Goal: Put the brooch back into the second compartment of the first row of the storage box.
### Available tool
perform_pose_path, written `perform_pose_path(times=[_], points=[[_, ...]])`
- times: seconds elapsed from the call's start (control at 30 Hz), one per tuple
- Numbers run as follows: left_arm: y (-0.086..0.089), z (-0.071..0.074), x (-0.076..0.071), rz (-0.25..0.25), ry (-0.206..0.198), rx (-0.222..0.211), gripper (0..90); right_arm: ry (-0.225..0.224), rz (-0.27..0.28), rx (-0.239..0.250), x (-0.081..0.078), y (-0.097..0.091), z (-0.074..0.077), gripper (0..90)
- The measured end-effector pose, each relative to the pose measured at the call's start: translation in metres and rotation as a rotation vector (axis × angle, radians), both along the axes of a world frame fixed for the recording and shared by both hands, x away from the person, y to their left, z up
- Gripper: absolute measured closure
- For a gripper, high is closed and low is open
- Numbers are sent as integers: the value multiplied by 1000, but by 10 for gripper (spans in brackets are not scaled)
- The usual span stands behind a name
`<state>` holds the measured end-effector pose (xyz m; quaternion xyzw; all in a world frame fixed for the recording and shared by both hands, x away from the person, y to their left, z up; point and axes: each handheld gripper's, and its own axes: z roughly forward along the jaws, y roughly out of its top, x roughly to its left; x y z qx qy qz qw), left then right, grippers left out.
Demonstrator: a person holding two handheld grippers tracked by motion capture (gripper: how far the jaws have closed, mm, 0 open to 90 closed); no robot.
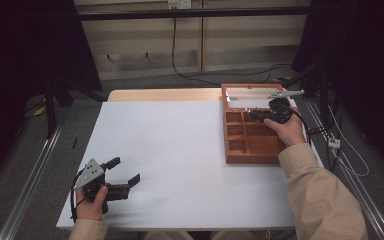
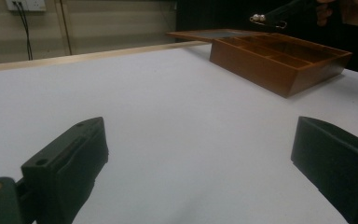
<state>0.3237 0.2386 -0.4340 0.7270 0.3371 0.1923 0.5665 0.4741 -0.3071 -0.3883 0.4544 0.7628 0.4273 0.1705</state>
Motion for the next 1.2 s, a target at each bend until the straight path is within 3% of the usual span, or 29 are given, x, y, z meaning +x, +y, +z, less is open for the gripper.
perform_pose_path(times=[0.67,1.2], points=[[-1,0,0,-5,1,3,35,1,-42,2,8,-7,-7,806],[-1,0,0,-8,3,0,35,-2,-40,-4,13,-11,-11,805]])
